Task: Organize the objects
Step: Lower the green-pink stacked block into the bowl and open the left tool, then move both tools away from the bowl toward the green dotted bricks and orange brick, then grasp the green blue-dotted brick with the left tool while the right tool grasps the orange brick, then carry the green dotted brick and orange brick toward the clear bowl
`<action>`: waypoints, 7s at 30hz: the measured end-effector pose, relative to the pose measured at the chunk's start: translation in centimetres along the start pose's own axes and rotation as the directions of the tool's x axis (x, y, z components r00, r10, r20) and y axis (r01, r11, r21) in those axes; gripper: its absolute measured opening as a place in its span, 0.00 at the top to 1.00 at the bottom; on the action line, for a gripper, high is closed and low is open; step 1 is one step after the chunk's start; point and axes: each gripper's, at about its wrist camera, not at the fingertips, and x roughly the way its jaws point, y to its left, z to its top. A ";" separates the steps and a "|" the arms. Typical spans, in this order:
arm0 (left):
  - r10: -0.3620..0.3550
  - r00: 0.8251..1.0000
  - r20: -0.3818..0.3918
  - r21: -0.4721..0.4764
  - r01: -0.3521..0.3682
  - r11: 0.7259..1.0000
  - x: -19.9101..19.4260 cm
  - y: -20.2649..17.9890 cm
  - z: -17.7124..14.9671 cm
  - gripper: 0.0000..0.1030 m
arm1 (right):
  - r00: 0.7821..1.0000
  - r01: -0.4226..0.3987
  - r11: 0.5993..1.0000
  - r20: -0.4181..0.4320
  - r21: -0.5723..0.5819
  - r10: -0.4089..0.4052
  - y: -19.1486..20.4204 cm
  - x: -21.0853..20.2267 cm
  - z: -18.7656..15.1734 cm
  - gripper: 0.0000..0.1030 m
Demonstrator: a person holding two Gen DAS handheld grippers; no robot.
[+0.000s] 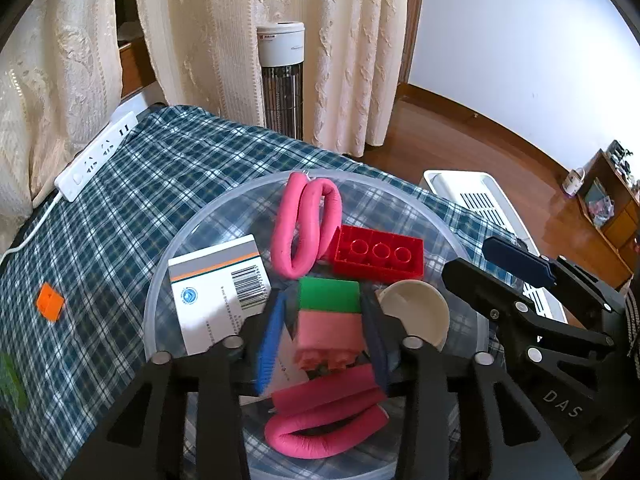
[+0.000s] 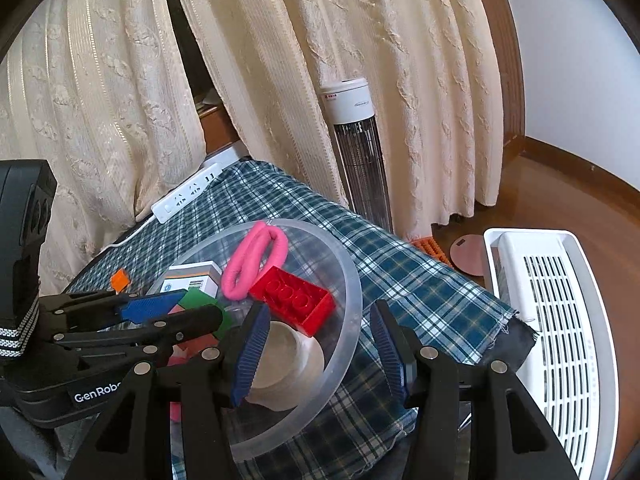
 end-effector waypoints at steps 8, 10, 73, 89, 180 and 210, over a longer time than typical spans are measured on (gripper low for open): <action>-0.002 1.000 0.019 -0.012 0.002 1.000 -1.1 0.6 -0.2 0.52 | 1.000 0.003 1.000 -0.002 -0.006 -0.003 0.5 -0.1 -0.1 0.46; -0.001 1.000 0.021 -0.016 0.001 1.000 -1.4 0.9 -0.3 0.52 | 1.000 0.003 1.000 -0.004 -0.008 -0.003 0.7 -0.1 -0.1 0.46; 0.190 0.980 0.065 -0.381 -0.152 0.912 -10.8 19.4 -10.4 0.38 | 0.991 -0.136 0.970 -0.043 -0.202 0.130 16.9 -0.1 -1.7 0.31; 0.280 0.960 0.026 -0.503 -0.230 0.833 -11.9 26.7 -12.7 0.38 | 0.980 -0.189 0.954 -0.109 -0.231 0.168 21.2 2.7 -2.4 0.31; 0.401 0.915 -0.043 -0.574 -0.351 0.740 -10.3 33.8 -14.0 0.69 | 0.947 -0.224 0.907 -0.299 -0.356 0.116 33.1 19.9 -0.5 0.59; 0.356 0.934 0.037 -0.504 -0.290 0.814 -11.7 29.7 -12.2 0.69 | 0.958 -0.240 0.927 -0.228 -0.288 0.177 30.3 11.1 -1.2 0.59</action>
